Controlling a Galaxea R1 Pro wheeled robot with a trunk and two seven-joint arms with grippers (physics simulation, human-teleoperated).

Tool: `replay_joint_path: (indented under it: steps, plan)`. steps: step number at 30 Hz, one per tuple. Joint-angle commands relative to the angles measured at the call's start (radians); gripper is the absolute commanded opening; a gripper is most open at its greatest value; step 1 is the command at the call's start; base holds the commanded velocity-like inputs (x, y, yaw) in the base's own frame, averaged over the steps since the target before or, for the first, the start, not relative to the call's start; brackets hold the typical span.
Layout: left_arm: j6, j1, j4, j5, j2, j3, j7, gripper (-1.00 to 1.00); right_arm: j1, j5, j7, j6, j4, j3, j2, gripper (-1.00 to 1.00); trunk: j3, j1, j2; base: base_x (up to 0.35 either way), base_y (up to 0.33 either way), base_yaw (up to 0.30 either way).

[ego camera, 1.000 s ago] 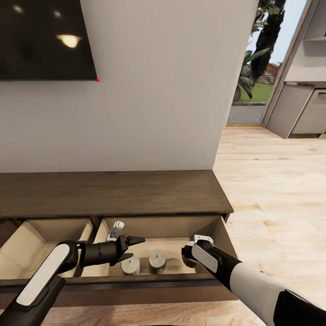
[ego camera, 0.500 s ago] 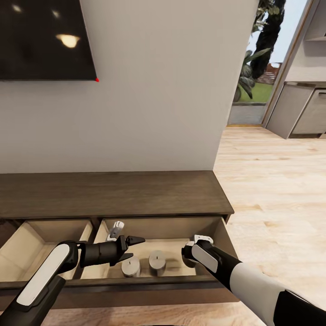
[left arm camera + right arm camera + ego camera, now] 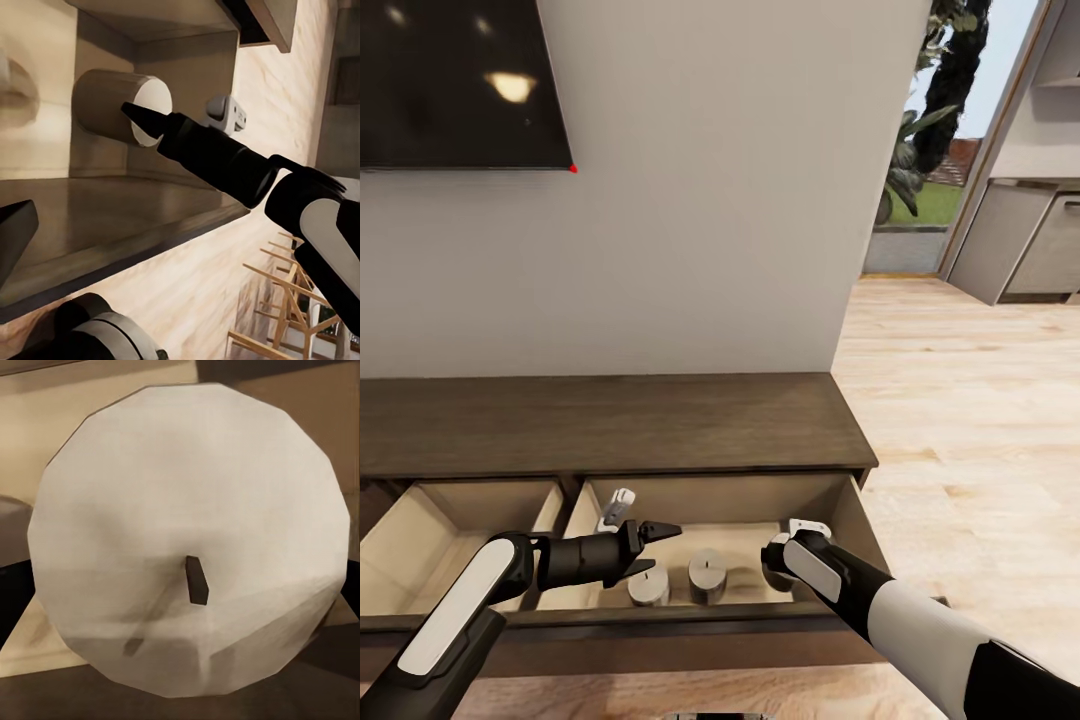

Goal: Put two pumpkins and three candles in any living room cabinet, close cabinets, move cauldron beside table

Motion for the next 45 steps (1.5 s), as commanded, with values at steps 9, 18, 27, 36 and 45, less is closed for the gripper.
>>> replay_joint_path:
  steps: [9, 18, 27, 36, 45]
  plan:
    - [0.000, -0.001, -0.002, 0.010, 0.000, -0.001, 0.010, 1.00, -0.001, -0.005, -0.007, 0.001, -0.003, 0.007, -0.001, -1.00, -0.020, 0.002, -0.002, 0.000, 0.000, 0.000]
    - [0.000, -0.001, -0.002, 0.011, 0.001, -0.001, 0.010, 1.00, -0.002, -0.005, -0.007, 0.001, -0.003, 0.007, -0.001, -1.00, -0.020, 0.002, -0.002, 0.000, 0.000, 0.000]
    - [0.000, -0.001, -0.002, 0.011, 0.001, -0.001, 0.010, 1.00, -0.002, -0.005, -0.007, 0.001, -0.003, 0.007, -0.001, 1.00, -0.020, 0.002, -0.002, 0.000, 0.000, 0.000]
    - [0.000, -0.001, -0.002, 0.012, 0.000, -0.001, 0.010, 1.00, -0.002, -0.006, -0.007, 0.001, -0.003, 0.007, -0.001, 1.00, -0.001, 0.000, -0.001, 0.000, 0.000, 0.000]
    - [0.000, -0.001, -0.002, 0.011, 0.000, -0.001, 0.010, 1.00, -0.001, -0.004, -0.005, -0.032, -0.003, 0.008, -0.001, 1.00, -0.001, 0.000, -0.001, 0.000, 0.000, 0.000]
